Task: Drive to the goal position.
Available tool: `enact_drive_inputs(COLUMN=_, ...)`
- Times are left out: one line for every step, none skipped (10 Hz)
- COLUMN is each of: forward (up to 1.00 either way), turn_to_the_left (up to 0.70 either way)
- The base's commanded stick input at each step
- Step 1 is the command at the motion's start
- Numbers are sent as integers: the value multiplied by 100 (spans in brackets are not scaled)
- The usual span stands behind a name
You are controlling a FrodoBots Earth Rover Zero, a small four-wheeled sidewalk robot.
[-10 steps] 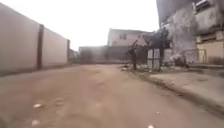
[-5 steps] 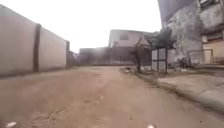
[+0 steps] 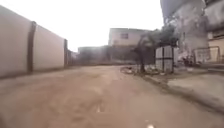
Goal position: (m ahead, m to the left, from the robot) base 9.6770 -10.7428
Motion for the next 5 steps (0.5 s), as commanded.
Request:
enact_drive_inputs(forward=100, turn_to_the_left=0)
enact_drive_inputs(forward=100, turn_to_the_left=0)
enact_drive_inputs(forward=100, turn_to_the_left=0)
enact_drive_inputs(forward=100, turn_to_the_left=0)
enact_drive_inputs(forward=100, turn_to_the_left=0)
